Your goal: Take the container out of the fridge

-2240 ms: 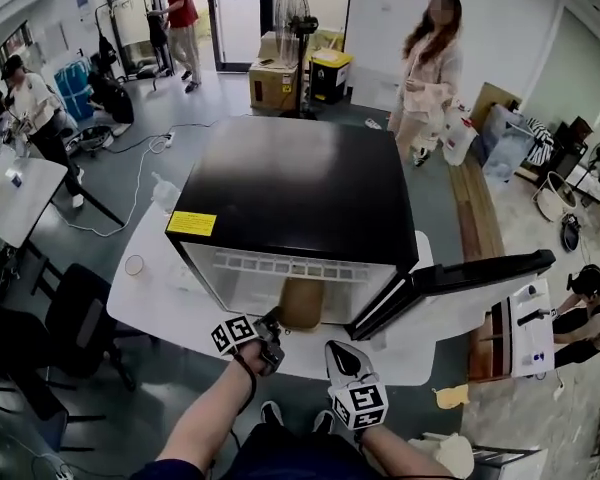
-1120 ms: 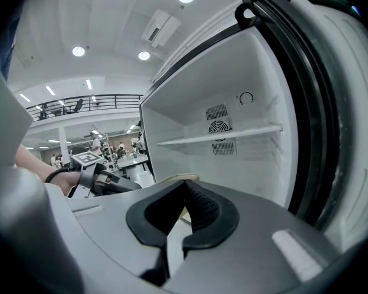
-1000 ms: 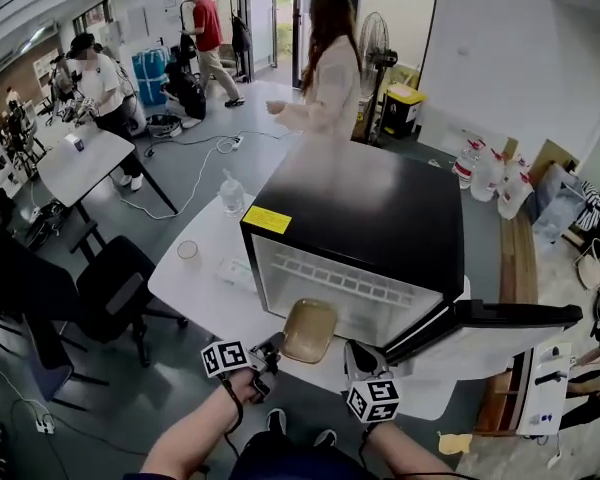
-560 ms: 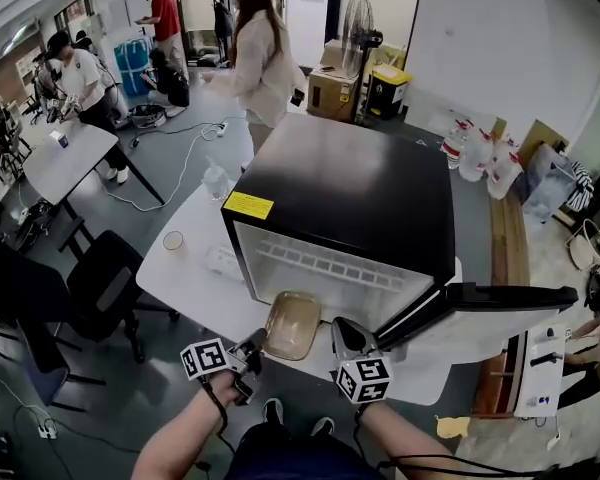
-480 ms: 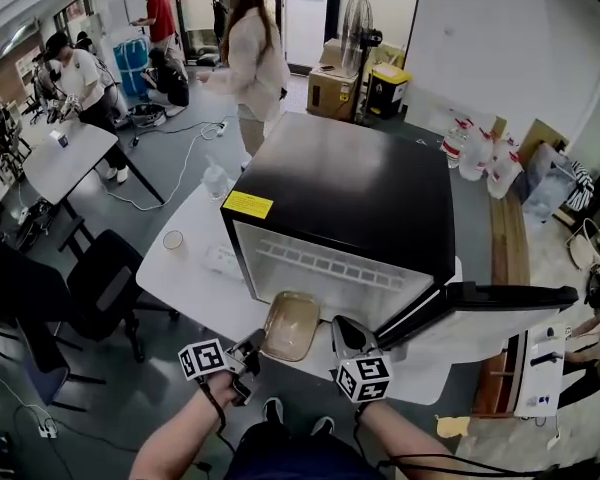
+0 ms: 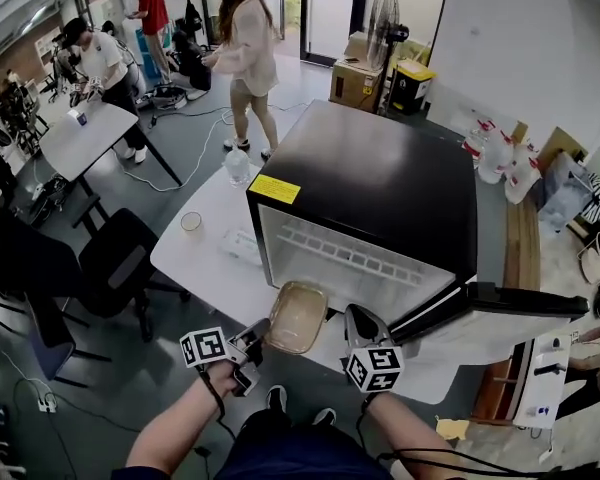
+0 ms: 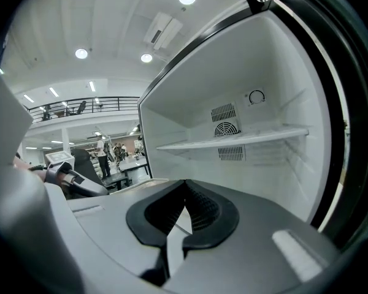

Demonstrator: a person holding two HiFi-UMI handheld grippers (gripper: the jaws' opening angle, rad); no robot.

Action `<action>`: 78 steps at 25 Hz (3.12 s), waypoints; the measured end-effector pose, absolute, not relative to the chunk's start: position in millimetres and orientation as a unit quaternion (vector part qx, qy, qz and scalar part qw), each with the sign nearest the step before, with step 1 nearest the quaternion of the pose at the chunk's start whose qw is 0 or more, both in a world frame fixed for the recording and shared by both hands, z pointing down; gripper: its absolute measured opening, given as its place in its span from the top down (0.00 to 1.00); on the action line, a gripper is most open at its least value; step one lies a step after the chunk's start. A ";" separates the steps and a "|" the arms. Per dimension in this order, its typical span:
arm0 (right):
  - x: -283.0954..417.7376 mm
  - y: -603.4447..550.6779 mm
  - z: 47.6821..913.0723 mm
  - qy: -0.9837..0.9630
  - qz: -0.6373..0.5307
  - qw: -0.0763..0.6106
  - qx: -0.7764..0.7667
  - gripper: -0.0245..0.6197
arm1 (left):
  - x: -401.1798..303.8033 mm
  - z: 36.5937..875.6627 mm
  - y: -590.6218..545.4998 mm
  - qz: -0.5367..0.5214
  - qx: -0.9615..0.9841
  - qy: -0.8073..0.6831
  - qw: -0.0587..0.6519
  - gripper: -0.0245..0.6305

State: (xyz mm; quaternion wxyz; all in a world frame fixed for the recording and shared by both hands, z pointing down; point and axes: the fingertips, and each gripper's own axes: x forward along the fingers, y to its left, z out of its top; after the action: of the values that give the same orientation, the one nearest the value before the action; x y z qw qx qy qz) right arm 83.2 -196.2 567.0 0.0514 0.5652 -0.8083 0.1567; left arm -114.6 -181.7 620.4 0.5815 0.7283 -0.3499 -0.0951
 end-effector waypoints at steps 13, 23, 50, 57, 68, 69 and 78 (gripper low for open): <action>71.7 -199.1 568.3 -0.814 0.158 0.055 0.556 0.95 | -143.0 606.9 -152.4 -0.091 0.732 -0.358 0.572 0.89; 63.5 -199.7 569.2 -0.816 0.156 0.059 0.553 0.95 | -166.3 608.8 -135.7 -0.085 0.731 -0.365 0.570 0.89; 61.7 -196.5 572.7 -0.814 0.156 0.068 0.556 0.95 | -158.3 614.6 -139.2 -0.082 0.732 -0.351 0.578 0.89; 59.6 -193.5 571.9 -0.817 0.154 0.072 0.551 0.95 | -157.1 614.3 -140.4 -0.082 0.733 -0.348 0.579 0.89; 60.1 -190.0 571.1 -0.817 0.152 0.068 0.552 0.95 | -155.8 613.7 -139.5 -0.082 0.733 -0.343 0.582 0.89; 59.6 -189.8 571.0 -0.817 0.152 0.068 0.552 0.95 | -155.4 613.5 -138.7 -0.085 0.730 -0.342 0.586 0.89; 63.3 -185.5 571.5 -0.816 0.150 0.068 0.554 0.95 | -150.4 616.6 -139.3 -0.078 0.736 -0.336 0.583 0.89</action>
State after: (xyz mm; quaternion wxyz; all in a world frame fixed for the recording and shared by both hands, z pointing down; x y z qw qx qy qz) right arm 63.3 -185.5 571.5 0.0676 0.5542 -0.8160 0.1497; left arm -150.4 -139.3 616.6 0.5829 0.7355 -0.3363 -0.0784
